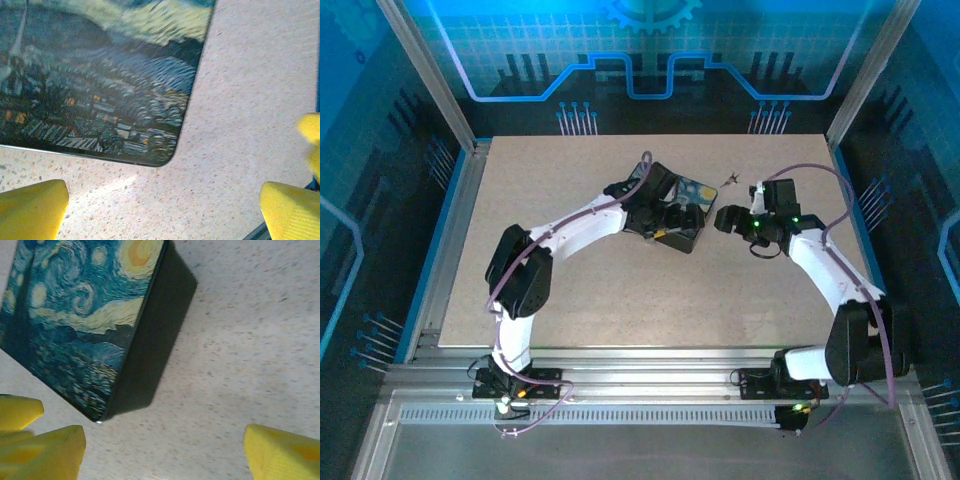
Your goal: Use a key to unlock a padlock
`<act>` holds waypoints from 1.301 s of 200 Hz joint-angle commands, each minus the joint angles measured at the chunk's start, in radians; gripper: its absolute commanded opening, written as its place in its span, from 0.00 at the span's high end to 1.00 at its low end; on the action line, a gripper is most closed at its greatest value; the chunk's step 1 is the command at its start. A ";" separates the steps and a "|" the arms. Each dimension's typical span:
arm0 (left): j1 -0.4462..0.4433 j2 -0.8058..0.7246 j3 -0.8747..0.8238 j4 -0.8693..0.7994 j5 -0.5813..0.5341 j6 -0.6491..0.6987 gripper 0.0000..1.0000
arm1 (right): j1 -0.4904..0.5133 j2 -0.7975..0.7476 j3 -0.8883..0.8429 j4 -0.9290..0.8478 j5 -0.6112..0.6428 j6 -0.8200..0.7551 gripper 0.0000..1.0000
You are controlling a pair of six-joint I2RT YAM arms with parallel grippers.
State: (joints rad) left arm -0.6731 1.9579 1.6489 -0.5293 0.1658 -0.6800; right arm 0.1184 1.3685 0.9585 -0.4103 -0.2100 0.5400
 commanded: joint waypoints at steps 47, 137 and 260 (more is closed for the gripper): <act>0.271 -0.140 -0.035 -0.048 -0.241 0.222 0.01 | 0.042 0.257 0.141 0.156 -0.122 0.159 0.20; 0.368 0.130 0.096 0.044 -0.009 0.279 0.01 | 0.116 0.530 0.383 0.105 -0.152 0.123 0.29; 0.267 -0.435 -0.646 0.166 0.054 0.150 0.01 | 0.316 0.799 0.813 -0.108 -0.115 -0.125 0.23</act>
State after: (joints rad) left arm -0.3454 1.6005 1.0771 -0.4339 0.2005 -0.4480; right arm 0.3775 2.1387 1.7191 -0.4606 -0.2691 0.4778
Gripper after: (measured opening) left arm 0.989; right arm 0.761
